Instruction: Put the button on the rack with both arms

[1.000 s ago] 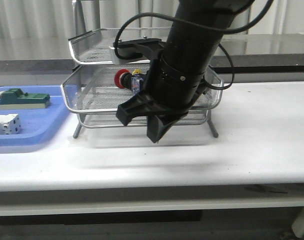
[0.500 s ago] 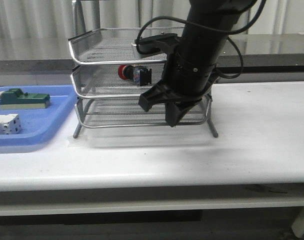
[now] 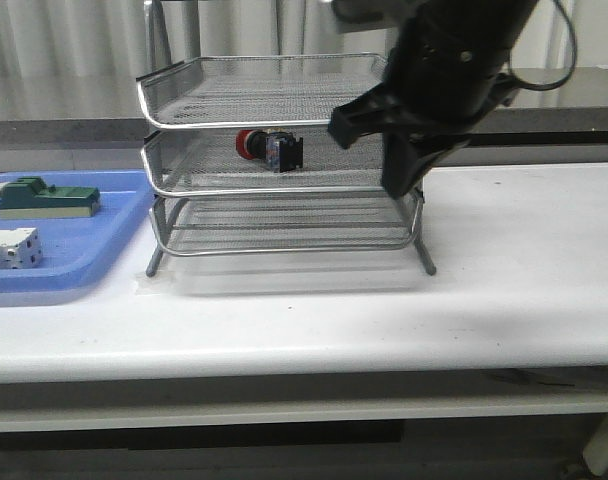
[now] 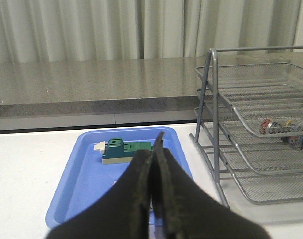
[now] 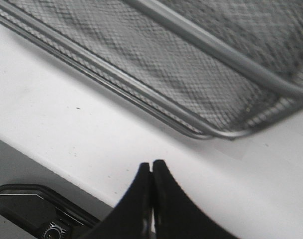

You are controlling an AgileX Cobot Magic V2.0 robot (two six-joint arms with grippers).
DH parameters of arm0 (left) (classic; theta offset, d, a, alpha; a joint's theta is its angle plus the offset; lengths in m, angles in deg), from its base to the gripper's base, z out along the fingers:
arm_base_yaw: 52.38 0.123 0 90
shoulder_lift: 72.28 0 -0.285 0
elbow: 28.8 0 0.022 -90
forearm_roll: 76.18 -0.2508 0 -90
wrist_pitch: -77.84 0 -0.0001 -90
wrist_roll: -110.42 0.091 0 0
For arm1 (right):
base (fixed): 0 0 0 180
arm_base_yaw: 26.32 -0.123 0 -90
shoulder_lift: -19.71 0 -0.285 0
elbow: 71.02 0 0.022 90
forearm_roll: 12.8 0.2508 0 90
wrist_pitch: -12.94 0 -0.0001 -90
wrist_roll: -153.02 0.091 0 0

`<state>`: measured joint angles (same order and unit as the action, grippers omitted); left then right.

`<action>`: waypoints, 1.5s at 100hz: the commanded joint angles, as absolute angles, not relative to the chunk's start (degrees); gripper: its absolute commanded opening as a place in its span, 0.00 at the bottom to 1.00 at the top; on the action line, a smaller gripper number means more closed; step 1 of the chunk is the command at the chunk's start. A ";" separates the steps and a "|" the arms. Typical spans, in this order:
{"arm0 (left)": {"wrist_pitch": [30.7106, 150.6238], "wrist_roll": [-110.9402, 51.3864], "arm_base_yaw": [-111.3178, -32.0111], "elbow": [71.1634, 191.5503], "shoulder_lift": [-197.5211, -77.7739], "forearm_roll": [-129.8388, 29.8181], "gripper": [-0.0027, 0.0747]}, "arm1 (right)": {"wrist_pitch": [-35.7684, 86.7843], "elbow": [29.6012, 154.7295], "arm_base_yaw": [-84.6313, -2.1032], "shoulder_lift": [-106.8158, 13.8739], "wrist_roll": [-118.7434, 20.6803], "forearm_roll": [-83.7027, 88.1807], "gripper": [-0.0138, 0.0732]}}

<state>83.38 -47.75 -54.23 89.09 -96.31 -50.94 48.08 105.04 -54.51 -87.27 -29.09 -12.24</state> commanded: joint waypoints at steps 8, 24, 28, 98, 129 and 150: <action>79.22 -48.22 -54.01 90.71 -96.75 -50.26 0.01 | 43.35 98.86 -49.55 -76.41 -27.34 -13.45 0.09; 79.22 -48.22 -54.01 90.71 -96.75 -50.26 0.01 | 39.60 89.66 -44.10 -66.25 -26.98 -13.45 0.09; 79.22 -48.22 -54.01 90.71 -96.75 -50.26 0.01 | 39.02 87.45 -42.75 -63.97 -26.98 -13.45 0.09; 79.22 -48.22 -54.01 90.71 -96.75 -50.26 0.01 | 34.62 62.78 -35.51 -19.02 -24.39 -13.40 0.09; 79.22 -48.22 -54.01 90.71 -96.75 -50.26 0.01 | 36.90 62.69 -35.51 -15.91 -24.39 -13.40 0.09; 79.22 -48.22 -54.01 90.71 -96.75 -50.26 0.01 | 36.90 62.69 -35.51 -15.91 -24.39 -13.40 0.09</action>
<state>83.38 -47.75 -54.23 89.09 -96.31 -50.94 40.75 61.12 -35.91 -15.97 -24.40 -12.80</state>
